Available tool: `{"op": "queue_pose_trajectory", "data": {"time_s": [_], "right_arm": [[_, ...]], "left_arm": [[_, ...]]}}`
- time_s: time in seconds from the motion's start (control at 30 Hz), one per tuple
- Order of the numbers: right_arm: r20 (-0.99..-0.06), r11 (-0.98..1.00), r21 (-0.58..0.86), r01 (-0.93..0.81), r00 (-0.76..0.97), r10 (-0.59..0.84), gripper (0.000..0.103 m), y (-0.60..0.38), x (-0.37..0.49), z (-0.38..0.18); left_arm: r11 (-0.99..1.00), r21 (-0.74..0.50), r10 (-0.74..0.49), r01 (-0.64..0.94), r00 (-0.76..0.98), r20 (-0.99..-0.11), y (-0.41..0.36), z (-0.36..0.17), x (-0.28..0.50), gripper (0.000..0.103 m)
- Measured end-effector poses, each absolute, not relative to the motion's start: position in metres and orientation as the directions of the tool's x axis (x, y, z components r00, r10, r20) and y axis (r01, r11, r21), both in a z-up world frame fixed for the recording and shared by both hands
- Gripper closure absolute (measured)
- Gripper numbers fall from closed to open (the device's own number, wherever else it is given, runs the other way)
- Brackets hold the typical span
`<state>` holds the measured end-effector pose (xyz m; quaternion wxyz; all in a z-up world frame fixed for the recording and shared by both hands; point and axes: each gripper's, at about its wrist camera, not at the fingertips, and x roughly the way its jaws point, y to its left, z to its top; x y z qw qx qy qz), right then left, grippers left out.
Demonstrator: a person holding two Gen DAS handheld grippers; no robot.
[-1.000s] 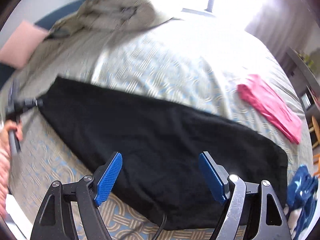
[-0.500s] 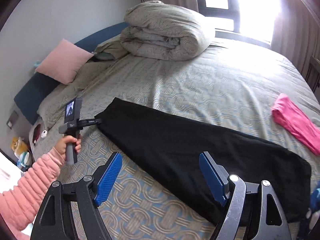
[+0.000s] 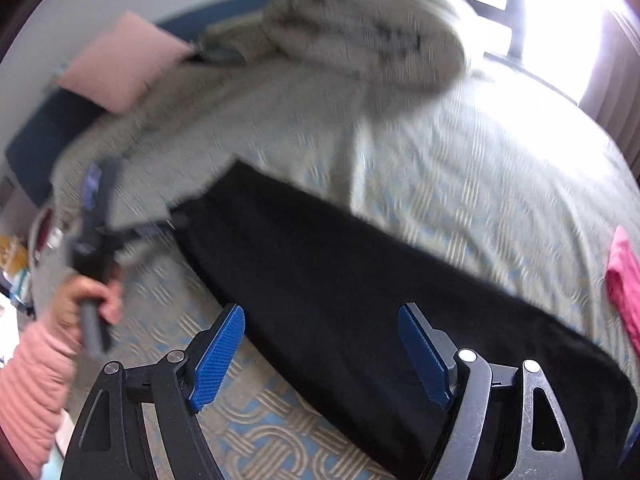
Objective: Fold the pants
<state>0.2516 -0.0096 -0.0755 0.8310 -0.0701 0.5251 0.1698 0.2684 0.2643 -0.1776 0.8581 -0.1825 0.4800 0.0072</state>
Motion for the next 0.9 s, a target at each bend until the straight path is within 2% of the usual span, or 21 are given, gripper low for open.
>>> {"op": "queue_pose_trajectory", "data": {"time_s": [0.03, 0.1, 0.23, 0.43, 0.53, 0.73, 0.9], "right_arm": [[-0.914, 0.940, 0.080, -0.333, 0.353, 0.203, 0.038, -0.012, 0.257, -0.091], [-0.936, 0.950, 0.133, -0.283, 0.278, 0.214, 0.060, -0.019, 0.266, -0.116], [-0.960, 0.969, 0.167, -0.181, 0.195, 0.202, 0.082, -0.041, 0.275, -0.155], [-0.947, 0.965, 0.180, -0.192, 0.231, 0.223, 0.082, -0.051, 0.268, -0.140], [-0.923, 0.952, 0.231, -0.201, 0.263, 0.280, 0.081, -0.068, 0.257, -0.123], [-0.894, 0.940, 0.286, -0.188, 0.301, 0.332, 0.079, -0.117, 0.238, -0.098], [-0.880, 0.934, 0.331, -0.135, 0.312, 0.357, 0.077, -0.150, 0.239, -0.096]], "left_arm": [[0.935, -0.303, -0.161, -0.184, 0.541, -0.825, 0.264, -0.177, 0.268, 0.093], [0.942, -0.288, -0.151, -0.173, 0.547, -0.824, 0.262, -0.173, 0.267, 0.093], [0.953, -0.257, -0.126, -0.160, 0.562, -0.818, 0.255, -0.164, 0.264, 0.093], [0.956, -0.256, -0.125, -0.141, 0.595, -0.794, 0.242, -0.139, 0.265, 0.093], [0.967, -0.241, -0.136, -0.088, 0.619, -0.774, 0.224, -0.119, 0.263, 0.093], [0.981, -0.173, -0.185, 0.084, 0.647, -0.739, 0.160, -0.083, 0.259, 0.093], [0.966, -0.064, -0.218, 0.250, 0.655, -0.723, 0.077, -0.066, 0.253, 0.093]]}}
